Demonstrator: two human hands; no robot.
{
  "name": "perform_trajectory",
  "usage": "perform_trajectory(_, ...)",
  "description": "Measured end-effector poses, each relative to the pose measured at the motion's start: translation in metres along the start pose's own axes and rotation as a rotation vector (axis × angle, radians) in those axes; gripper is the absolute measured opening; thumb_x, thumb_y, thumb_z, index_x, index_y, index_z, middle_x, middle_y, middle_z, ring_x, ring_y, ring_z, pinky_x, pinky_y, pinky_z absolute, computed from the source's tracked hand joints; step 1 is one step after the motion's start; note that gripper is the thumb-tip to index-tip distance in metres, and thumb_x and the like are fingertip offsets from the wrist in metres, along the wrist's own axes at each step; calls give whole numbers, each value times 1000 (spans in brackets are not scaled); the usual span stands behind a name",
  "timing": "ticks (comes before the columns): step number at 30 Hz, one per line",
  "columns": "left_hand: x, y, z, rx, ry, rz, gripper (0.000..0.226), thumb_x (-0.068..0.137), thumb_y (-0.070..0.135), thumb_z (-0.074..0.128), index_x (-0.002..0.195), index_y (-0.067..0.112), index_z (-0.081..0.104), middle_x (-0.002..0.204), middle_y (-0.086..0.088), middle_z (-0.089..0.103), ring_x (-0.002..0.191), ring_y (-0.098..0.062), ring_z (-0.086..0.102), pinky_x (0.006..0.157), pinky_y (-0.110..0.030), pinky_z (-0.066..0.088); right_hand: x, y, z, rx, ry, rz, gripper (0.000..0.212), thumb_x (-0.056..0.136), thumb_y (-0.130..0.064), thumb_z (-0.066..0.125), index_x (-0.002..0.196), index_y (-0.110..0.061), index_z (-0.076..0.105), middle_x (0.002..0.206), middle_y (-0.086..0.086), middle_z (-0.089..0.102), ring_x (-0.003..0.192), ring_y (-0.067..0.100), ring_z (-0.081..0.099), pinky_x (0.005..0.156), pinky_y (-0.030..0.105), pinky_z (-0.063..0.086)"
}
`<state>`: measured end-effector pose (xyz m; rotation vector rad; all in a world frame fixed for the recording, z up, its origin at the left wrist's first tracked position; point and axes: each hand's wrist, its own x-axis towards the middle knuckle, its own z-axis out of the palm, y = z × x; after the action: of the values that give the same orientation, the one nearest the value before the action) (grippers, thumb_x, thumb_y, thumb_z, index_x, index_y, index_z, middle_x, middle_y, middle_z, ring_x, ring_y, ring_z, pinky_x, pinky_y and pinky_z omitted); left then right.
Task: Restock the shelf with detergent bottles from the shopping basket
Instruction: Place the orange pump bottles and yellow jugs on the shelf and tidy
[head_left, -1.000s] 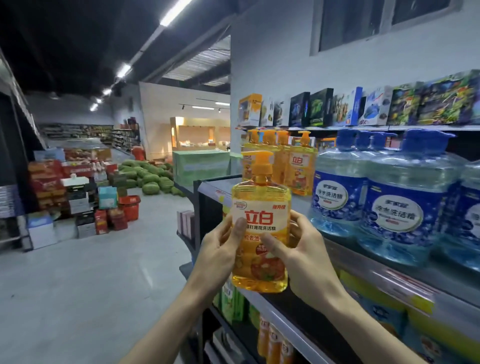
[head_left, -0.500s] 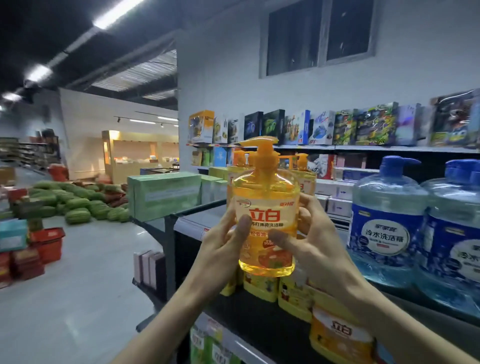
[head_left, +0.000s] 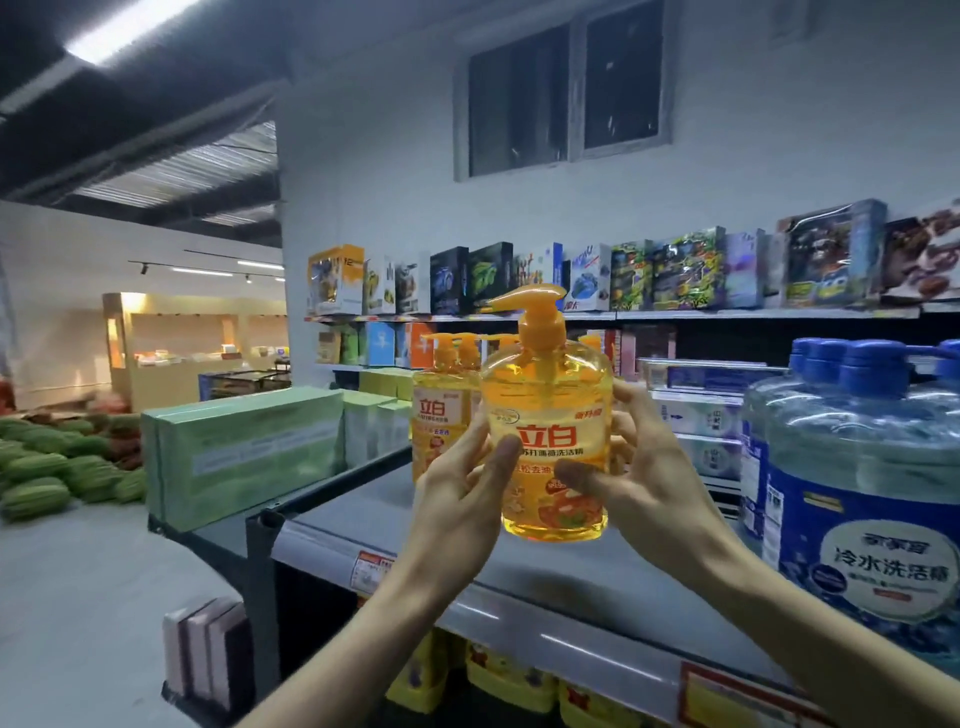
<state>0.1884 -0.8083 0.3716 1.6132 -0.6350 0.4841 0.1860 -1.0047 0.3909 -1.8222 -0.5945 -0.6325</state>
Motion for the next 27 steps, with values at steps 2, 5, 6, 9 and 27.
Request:
perform_trajectory(2,18,-11,2,8,-15,-8,46,106,47,54,151,36,53,133,3,73,123,-21,70,99,-52,60,11,12,-1,17,22,36,71,86,-14,84,141,-31,44,119,-3,72,108,12,73,82,43,66)
perform_trajectory(5,41,-29,5,20,-50,-46,56,100,59,57,151,37,53,133,8,73,123,-17,70,100,-51,60,23,29,0,5,53,104,67,86,-17,85,138,-35,46,122,-4,71,111,14,72,87,47,65)
perform_trajectory(6,48,-35,7,22,-67,-64,57,99,61,56,151,38,54,132,10,73,123,-15,70,101,-50,59,26,34,0,2,68,137,68,84,-20,86,137,-35,47,122,-5,71,112,15,72,90,48,64)
perform_trajectory(9,63,-49,10,47,-141,-113,53,100,59,55,149,40,55,131,14,73,123,-9,69,102,-47,60,28,45,2,20,113,246,71,73,-30,85,135,-32,49,120,-4,73,112,16,72,95,53,62)
perform_trajectory(27,92,-79,-2,259,-463,-168,57,108,35,57,161,30,37,146,10,61,139,-14,56,113,-34,49,42,67,18,-256,279,466,63,86,-26,85,131,-37,42,127,-7,64,124,21,63,105,54,56)
